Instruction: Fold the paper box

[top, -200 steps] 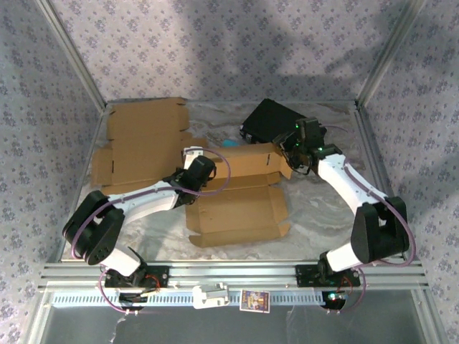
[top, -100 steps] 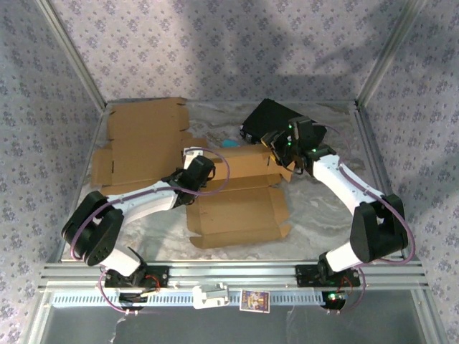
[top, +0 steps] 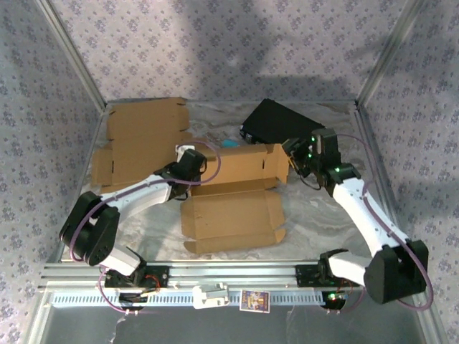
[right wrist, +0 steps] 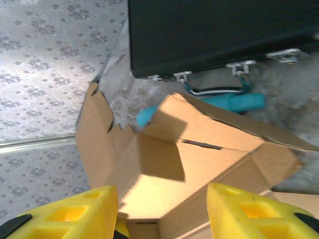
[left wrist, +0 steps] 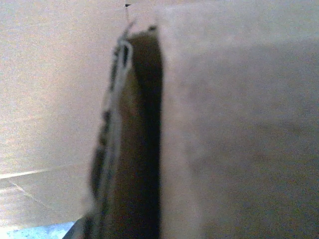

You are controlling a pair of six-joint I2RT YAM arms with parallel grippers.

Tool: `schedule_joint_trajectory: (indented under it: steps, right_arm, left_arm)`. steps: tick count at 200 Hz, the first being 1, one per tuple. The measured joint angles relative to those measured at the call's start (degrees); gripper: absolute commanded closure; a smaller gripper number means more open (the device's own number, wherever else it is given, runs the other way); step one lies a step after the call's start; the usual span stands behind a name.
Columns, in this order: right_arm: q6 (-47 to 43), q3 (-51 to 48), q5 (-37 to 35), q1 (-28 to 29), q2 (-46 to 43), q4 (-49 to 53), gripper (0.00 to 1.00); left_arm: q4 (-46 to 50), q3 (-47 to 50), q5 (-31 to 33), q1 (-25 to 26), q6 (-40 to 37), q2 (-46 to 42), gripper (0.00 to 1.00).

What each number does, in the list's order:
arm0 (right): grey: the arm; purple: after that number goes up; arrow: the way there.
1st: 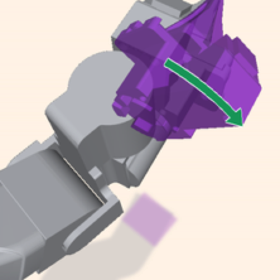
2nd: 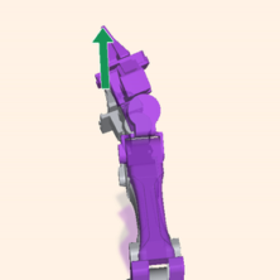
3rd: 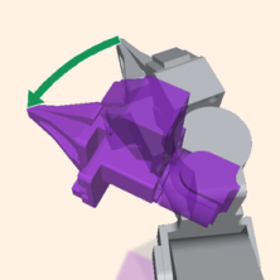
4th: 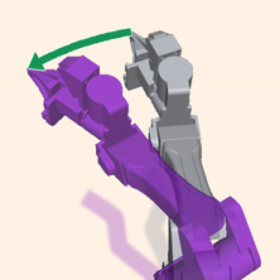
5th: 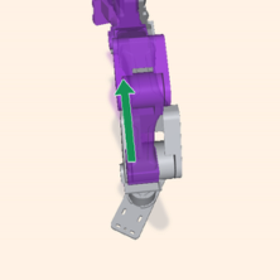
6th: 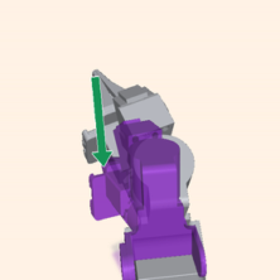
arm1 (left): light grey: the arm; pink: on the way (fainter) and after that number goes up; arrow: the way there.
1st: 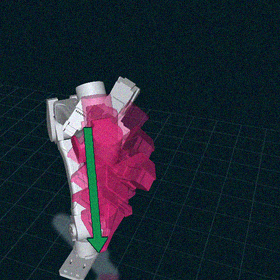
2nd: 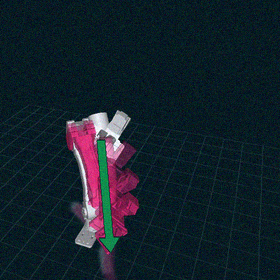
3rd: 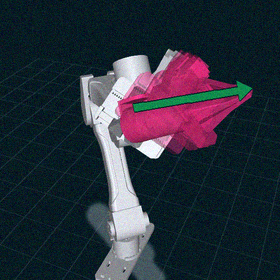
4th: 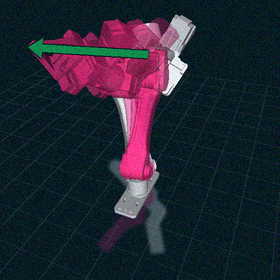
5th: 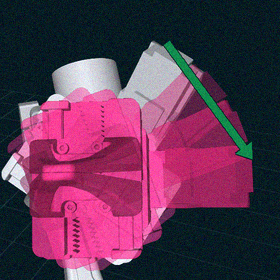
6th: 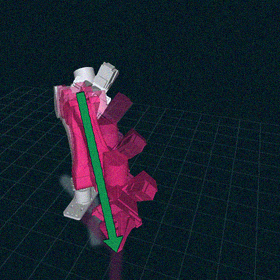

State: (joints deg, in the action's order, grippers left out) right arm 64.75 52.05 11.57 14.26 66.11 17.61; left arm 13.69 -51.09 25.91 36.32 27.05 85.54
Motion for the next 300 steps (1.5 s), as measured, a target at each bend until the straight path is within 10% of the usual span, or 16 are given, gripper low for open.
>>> schedule_joint_trajectory:
  steps: [102, 300]
  right_arm:
    - [-6.05, -5.49, -5.68, 6.05, 6.71, 1.36, 0.43]
    - [-10.32, 6.88, -1.75, 9.29, 15.87, 0.15, 0.59]
  left_arm:
    - [9.86, -10.47, -11.56, -5.64, -0.26, -0.42, 1.00]
    - [12.72, -16.00, -15.34, -7.96, -2.45, 2.05, 1.00]
